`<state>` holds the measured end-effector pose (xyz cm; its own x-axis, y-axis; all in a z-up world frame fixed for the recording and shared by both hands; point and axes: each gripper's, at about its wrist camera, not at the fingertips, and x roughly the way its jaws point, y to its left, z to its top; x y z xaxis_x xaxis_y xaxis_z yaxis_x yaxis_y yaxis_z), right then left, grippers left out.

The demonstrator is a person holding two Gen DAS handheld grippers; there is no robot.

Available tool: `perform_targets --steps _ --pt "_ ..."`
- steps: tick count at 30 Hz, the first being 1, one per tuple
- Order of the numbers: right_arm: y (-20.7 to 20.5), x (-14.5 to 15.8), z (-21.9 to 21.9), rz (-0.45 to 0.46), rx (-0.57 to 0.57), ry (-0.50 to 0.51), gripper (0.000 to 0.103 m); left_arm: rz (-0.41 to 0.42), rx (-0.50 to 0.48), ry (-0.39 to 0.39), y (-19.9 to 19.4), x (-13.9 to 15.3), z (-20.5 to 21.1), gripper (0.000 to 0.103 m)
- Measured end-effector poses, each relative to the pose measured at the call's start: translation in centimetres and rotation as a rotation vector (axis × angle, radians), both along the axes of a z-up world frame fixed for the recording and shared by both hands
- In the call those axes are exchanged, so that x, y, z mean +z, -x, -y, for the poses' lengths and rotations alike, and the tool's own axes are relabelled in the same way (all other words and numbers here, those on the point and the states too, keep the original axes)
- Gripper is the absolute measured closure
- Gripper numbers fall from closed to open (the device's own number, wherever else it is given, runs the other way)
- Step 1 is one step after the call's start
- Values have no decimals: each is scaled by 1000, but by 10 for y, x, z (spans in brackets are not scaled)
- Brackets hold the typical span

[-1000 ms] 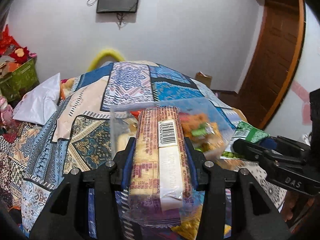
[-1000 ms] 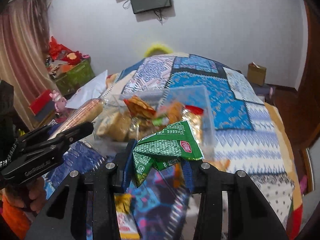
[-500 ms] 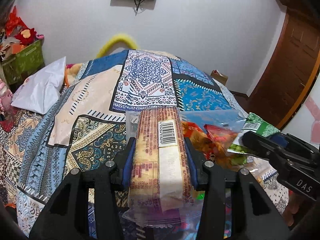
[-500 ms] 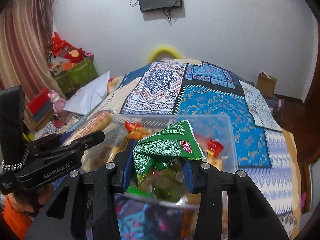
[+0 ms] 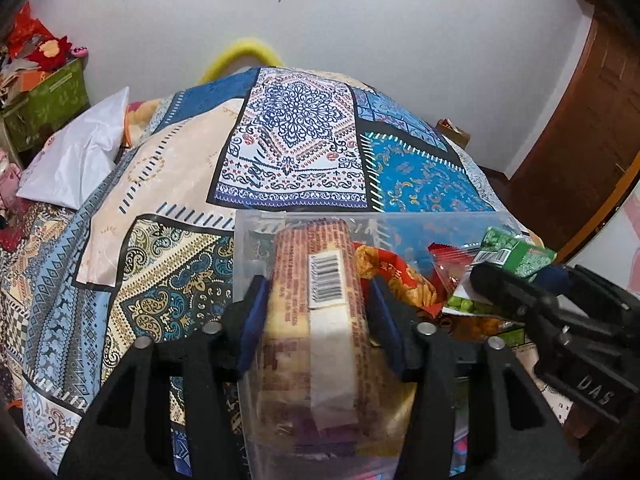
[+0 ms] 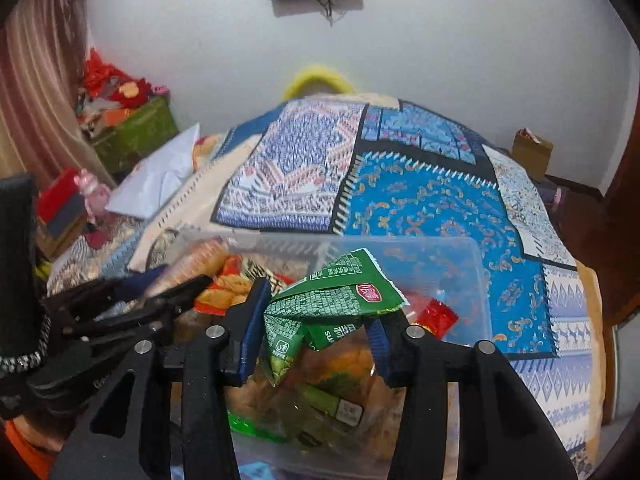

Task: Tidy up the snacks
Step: 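Lower the wafer roll pack and green bag into the clear box, opening both tools, then grasp the yellow Kakapo snack bag with the left tool while the right tool grasps the cookie roll pack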

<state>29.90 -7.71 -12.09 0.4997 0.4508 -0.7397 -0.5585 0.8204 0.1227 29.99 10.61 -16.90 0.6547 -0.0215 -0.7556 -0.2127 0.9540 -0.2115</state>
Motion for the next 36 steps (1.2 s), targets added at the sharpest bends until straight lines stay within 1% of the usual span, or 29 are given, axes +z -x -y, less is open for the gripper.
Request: perform_targets --steps 1,6,7,9,10,11,16,19,21,23,25,28,31,36 --pt "1 -1 0 -1 1 11 54 1 3 -2 1 1 0 46" --pt "10 1 3 10 12 37 45 25 -3 0 13 14 -1 43" --pt "12 3 4 16 12 38 42 29 -7 3 16 16 0 41" --pt "18 7 7 32 4 43 35 40 -10 2 25 22 1 39" --pt "21 10 9 43 -6 44 29 45 -11 -2 29 25 2 39" --pt "25 14 12 58 -10 42 26 49 -12 -7 35 28 3 39" --pt "41 30 31 91 -25 30 26 66 -30 -25 59 43 11 39" --pt "50 37 44 105 -43 22 26 84 -41 -46 76 51 18 36" --pt "55 40 54 107 -59 16 24 92 -55 -61 87 54 25 35" --pt "60 39 66 108 -80 15 19 90 -75 -71 95 54 33 35" --pt "63 36 73 104 -95 21 19 85 -94 -71 102 53 39 34" --pt "65 23 84 68 -117 35 19 75 -120 -70 111 48 50 34" --pt "66 5 93 16 -136 44 19 62 -138 -74 118 40 59 31" --pt "58 -34 98 -88 -150 90 19 14 -157 -75 121 20 68 31"
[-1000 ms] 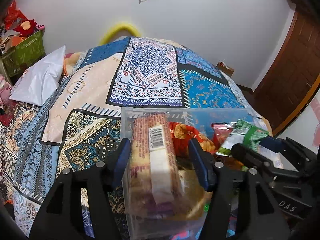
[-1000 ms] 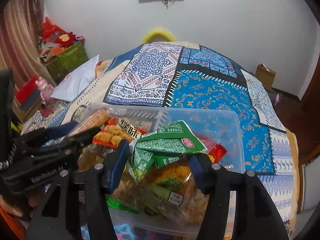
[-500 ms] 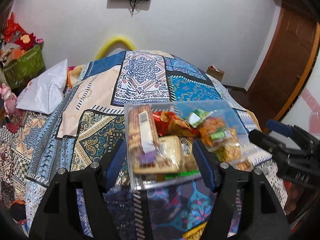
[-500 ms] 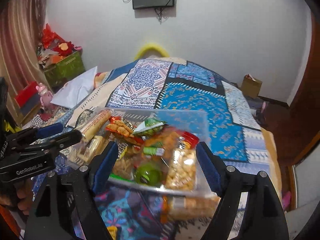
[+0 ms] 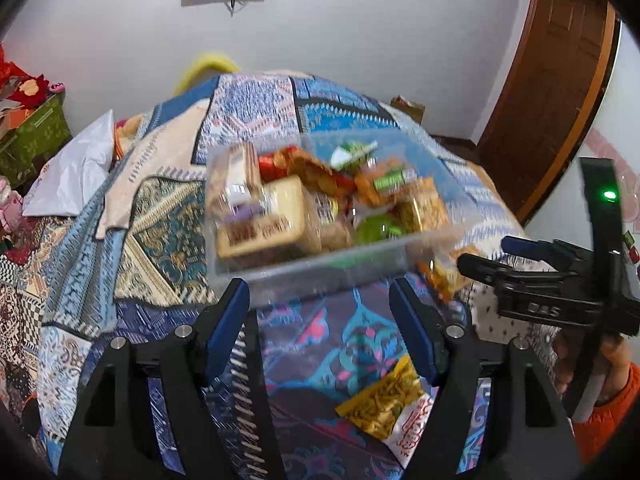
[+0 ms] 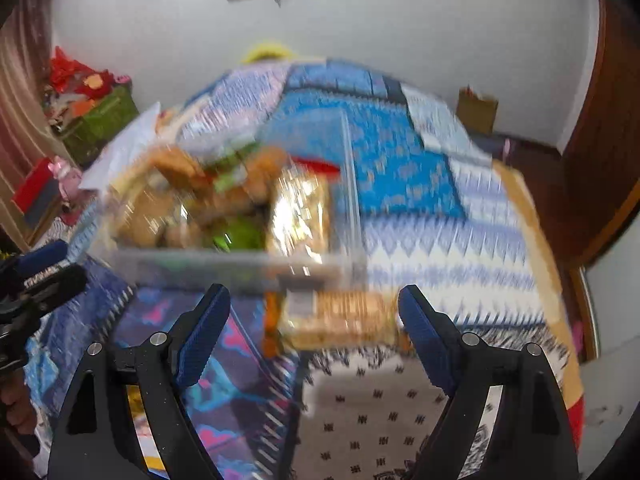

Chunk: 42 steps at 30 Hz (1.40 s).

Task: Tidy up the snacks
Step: 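Grasp the yellow Kakapo snack bag with the left tool while the right tool grasps the cookie roll pack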

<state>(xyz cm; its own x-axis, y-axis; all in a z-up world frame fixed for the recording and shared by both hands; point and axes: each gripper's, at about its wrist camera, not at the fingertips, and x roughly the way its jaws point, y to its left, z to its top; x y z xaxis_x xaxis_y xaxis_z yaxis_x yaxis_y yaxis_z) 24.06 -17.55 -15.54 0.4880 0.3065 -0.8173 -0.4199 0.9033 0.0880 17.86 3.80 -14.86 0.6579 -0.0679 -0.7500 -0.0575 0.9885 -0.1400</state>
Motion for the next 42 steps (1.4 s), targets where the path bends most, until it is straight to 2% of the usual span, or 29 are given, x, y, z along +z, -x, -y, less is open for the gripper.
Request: perform_targets --steps 4,6,7,8,13,15,17,19,20,23,31,38,42 --pt "-11 -25 -4 -71 5 25 19 -31 0 5 0 -12 0 31" --pt "-11 -32 -9 -69 14 44 19 -43 5 14 -1 -17 -1 31" --pt "-11 -36 -13 -76 34 54 15 -49 9 16 -1 -20 -2 31" --pt "-10 -38 -16 -70 43 63 7 -56 14 21 -2 -22 -3 31" --pt "-6 -49 -33 -17 64 164 4 -76 28 40 0 -30 -5 31" --pt "-8 -48 -31 -16 50 145 6 -81 29 45 2 -32 -5 31" --pt "-10 -46 -25 -18 32 130 20 -87 29 53 4 -33 -4 31" --pt "-13 -44 -17 -25 37 104 25 -92 29 60 7 -34 -3 31" --pt "-12 -42 -12 -21 33 100 33 -93 28 64 9 -34 -2 31" --pt "-4 -38 -4 -20 34 72 36 -94 15 67 15 -32 5 31" --pt "38 -23 9 9 45 17 37 -107 -35 74 33 -29 33 31" --pt "64 -4 19 69 56 -13 37 -179 -49 47 37 -45 56 31" --pt "69 4 26 85 60 -38 37 -214 -20 89 38 -57 60 27"
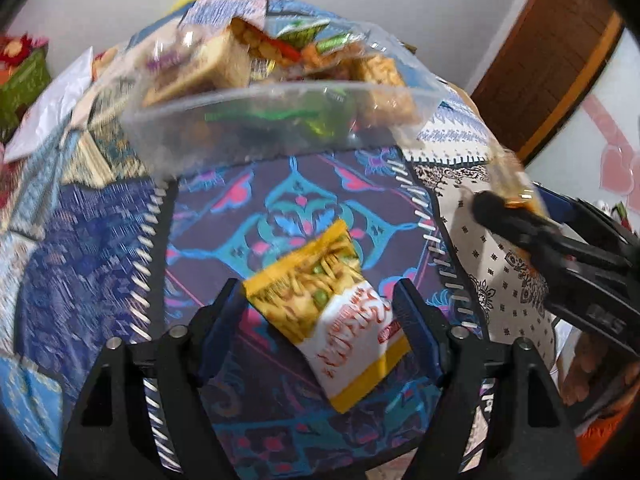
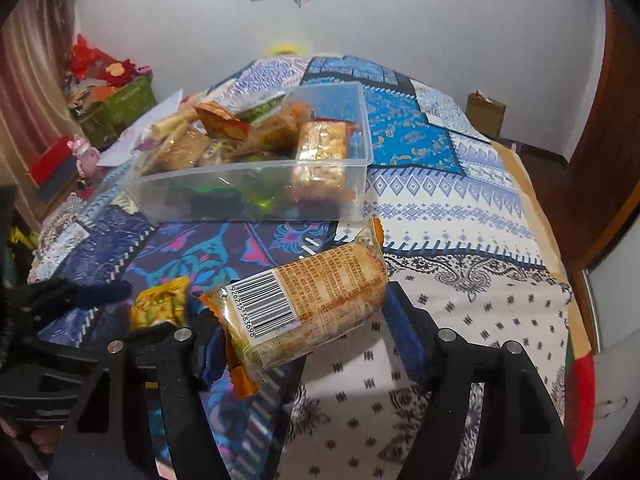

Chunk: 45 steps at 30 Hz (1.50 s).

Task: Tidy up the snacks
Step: 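Grasp the yellow Kakapo snack bag with the left tool while the right tool grasps the cookie roll pack, then lower the Kakapo bag and cookie roll pack into the clear box, opening both tools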

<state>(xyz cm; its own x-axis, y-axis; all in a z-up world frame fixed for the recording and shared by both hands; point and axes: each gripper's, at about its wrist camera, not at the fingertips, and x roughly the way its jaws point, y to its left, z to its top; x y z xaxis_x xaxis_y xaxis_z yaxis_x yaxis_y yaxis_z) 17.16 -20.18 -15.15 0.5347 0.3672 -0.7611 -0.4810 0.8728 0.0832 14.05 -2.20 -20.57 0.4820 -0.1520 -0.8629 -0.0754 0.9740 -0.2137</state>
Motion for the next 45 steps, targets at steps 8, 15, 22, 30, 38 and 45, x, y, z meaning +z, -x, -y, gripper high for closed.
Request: perform_targets --steps 8,15,22,30,38,45 --pt "7 7 9 11 -2 -32 37 11 -13 -64 -6 -13 13 53" --pt "6 16 7 28 -2 -51 37 44 -19 -61 -2 -4 5 55" --pt "-6 32 -7 66 12 -72 37 157 9 -59 -9 37 -14 55" --pt "-29 55 -25 127 27 -107 37 251 43 -73 -33 74 -44 55" --pt "-63 57 -45 148 39 -114 37 302 62 -93 -68 90 -62 55" --pt "-93 35 -55 94 46 -86 37 288 46 -102 -101 79 -54 55"
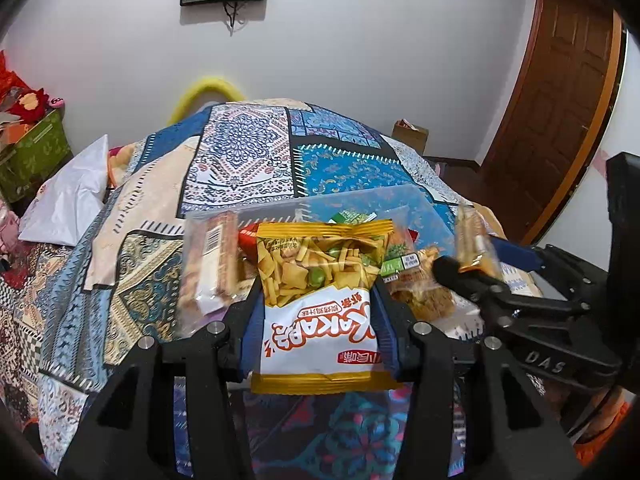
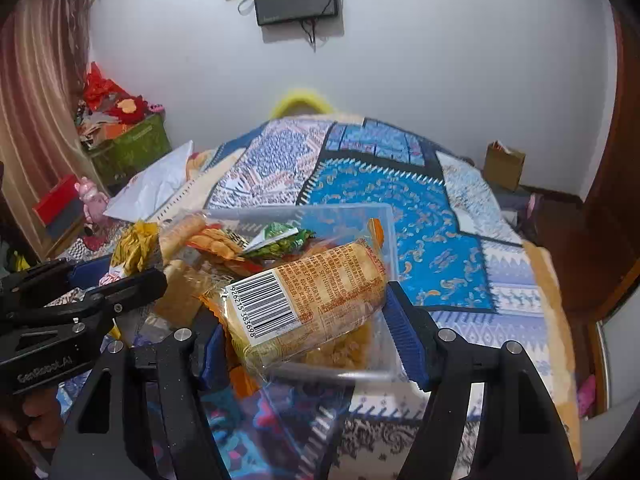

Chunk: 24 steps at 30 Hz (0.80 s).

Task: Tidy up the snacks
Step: 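Lower the Kakapo bag and cookie roll pack into the clear box, opening both tools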

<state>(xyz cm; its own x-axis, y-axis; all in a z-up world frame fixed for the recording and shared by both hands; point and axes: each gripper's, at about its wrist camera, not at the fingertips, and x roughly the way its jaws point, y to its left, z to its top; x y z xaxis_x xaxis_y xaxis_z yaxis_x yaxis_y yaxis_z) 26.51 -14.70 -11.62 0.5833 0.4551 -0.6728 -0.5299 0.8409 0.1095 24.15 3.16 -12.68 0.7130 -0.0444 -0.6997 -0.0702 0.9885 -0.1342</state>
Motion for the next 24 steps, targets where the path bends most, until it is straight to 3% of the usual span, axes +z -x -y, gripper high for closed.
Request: perform_targets --steps 8,15,20,24 --pt "-18 -28 -10 -63 27 14 37 -20 4 -14 -19 -15 2 55" --pt "-20 -29 -7 -77 54 33 32 -26 2 -31 -32 -17 6 55" --pt "-15 -29 -8 -104 63 54 19 -21 16 -4 -34 -14 4 36" --pt "-12 -28 -6 -131 61 43 19 10 3 -18 -26 -2 6 36"
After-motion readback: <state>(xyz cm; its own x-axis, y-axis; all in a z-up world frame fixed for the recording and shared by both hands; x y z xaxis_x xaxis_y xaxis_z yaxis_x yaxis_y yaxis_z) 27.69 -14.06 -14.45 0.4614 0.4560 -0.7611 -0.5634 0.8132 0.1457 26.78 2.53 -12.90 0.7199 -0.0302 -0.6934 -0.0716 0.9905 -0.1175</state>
